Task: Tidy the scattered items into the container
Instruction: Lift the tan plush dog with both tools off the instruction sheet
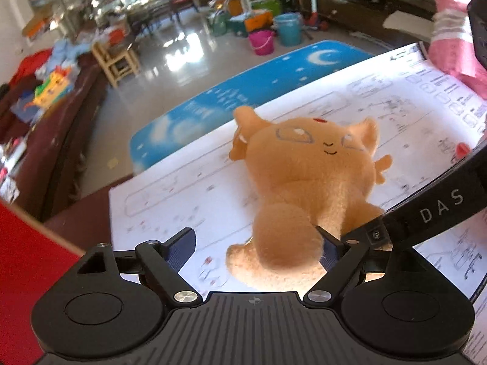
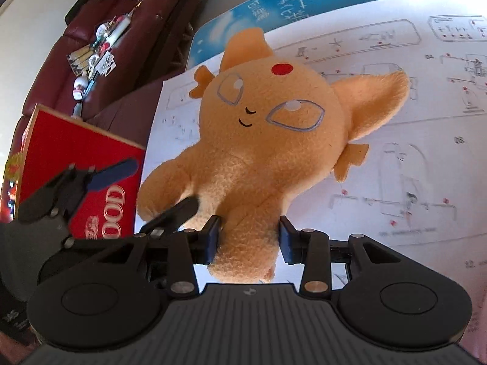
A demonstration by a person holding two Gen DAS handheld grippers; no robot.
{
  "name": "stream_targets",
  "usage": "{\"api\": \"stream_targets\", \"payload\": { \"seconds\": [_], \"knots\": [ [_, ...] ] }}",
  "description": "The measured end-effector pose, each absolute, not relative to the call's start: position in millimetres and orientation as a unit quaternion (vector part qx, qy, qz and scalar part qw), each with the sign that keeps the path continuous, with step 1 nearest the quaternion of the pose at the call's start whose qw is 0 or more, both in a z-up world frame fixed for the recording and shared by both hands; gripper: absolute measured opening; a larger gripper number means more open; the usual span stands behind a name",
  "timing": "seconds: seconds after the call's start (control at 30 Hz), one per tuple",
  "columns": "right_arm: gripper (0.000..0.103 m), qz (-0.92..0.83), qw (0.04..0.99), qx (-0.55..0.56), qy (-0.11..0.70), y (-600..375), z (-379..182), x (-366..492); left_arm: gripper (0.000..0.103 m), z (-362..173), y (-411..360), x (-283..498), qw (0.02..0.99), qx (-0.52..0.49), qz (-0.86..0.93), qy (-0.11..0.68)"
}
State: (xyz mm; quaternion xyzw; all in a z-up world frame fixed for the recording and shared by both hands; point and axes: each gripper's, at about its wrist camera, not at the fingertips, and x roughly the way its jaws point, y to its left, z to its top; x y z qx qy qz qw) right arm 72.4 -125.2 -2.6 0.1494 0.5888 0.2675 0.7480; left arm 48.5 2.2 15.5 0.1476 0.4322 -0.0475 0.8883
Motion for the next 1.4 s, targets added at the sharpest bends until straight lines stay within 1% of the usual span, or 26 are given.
{"api": "stream_targets", "payload": {
  "seconds": [0.03,0.07,0.1,0.13,0.17,0.23,0.27,0.3,0.33,0.4,0.47,0.5,0.53,0.57,0.6,0.67,0.7,0.77,0.83,0.87,0.9,0.93,1.0,1.1,1.4],
  "knots": [
    [0.045,0.259,0.752,0.153,0.586,-131.8,-2.9,73.2,0.07,15.1,-0.2,50.9,0.89,0.142,-0.059,0.43],
    [0.045,0.254,0.753,0.159,0.585,-137.9,-3.9,74.4,0.045,15.7,-0.8,53.0,0.887,0.126,-0.077,0.437],
    [0.045,0.248,0.755,0.169,0.583,-144.8,-4.8,76.4,0.032,16.5,0.0,56.4,0.885,0.105,-0.091,0.444],
    [0.045,0.245,0.753,0.182,0.583,-149.9,-6.0,78.1,0.032,17.2,-0.7,58.7,0.884,0.098,-0.097,0.447],
    [0.047,0.244,0.75,0.197,0.582,-156.1,-6.7,78.4,0.032,17.4,-2.2,60.0,0.883,0.104,-0.099,0.446],
    [0.056,0.237,0.747,0.221,0.58,-163.7,-8.3,79.4,0.031,14.1,-3.5,59.4,0.882,0.115,-0.101,0.445],
    [0.063,0.233,0.744,0.237,0.58,-165.1,-9.3,82.2,0.03,12.6,-1.1,60.1,0.882,0.111,-0.103,0.447],
    [0.067,0.228,0.74,0.256,0.578,-168.8,-11.7,83.3,0.03,12.0,2.0,60.8,0.881,0.098,-0.108,0.451],
    [0.068,0.221,0.735,0.281,0.576,-172.5,-15.4,85.4,0.03,12.2,5.1,61.1,0.879,0.082,-0.113,0.456],
    [0.078,0.201,0.725,0.322,0.575,-172.2,-23.8,94.6,0.03,13.2,5.6,58.5,0.876,0.064,-0.129,0.46],
    [0.081,0.186,0.716,0.351,0.574,-165.9,-34.0,105.5,0.031,11.7,2.6,56.4,0.873,0.079,-0.132,0.463],
    [0.084,0.182,0.713,0.359,0.574,-163.0,-38.6,107.9,0.034,10.7,2.2,56.8,0.871,0.088,-0.13,0.466],
    [0.083,0.181,0.71,0.37,0.571,-159.4,-42.9,109.6,0.037,11.4,3.6,59.1,0.87,0.09,-0.128,0.468],
    [0.082,0.182,0.712,0.373,0.567,-157.6,-45.3,112.0,0.048,12.7,5.6,62.5,0.869,0.093,-0.119,0.471],
    [0.079,0.184,0.719,0.365,0.562,-154.0,-44.2,112.6,0.073,14.8,8.1,66.2,0.871,0.101,-0.104,0.468],
    [0.077,0.19,0.733,0.344,0.555,-148.3,-38.2,112.0,0.086,17.2,8.9,71.3,0.882,0.125,-0.074,0.448],
    [0.077,0.192,0.735,0.338,0.555,-147.0,-36.6,112.4,0.08,16.1,9.5,74.9,0.88,0.126,-0.078,0.451],
    [0.076,0.192,0.735,0.332,0.558,-145.3,-35.5,114.9,0.074,11.0,9.6,81.1,0.875,0.109,-0.099,0.462],
    [0.075,0.189,0.734,0.331,0.562,-147.8,-35.6,116.5,0.069,7.9,7.6,79.9,0.877,0.105,-0.108,0.457],
    [0.075,0.187,0.733,0.332,0.564,-146.5,-36.2,117.6,0.053,7.3,8.4,78.3,0.877,0.097,-0.118,0.456],
    [0.076,0.185,0.731,0.335,0.565,-147.6,-37.6,118.8,0.046,7.7,10.2,76.8,0.875,0.079,-0.133,0.459],
    [0.076,0.184,0.729,0.338,0.566,-149.4,-39.1,119.0,0.045,8.4,10.3,75.2,0.876,0.072,-0.129,0.459],
    [0.076,0.181,0.727,0.339,0.568,-149.4,-39.4,116.3,0.033,9.7,9.5,73.9,0.876,0.068,-0.12,0.462],
    [0.076,0.178,0.733,0.331,0.567,-146.5,-33.8,111.1,0.03,17.1,10.6,71.5,0.876,0.042,-0.11,0.468],
    [0.074,0.173,0.742,0.321,0.563,-153.9,-11.8,91.9,0.03,40.2,-4.0,40.6,0.887,0.048,-0.113,0.445]
  ]
}}
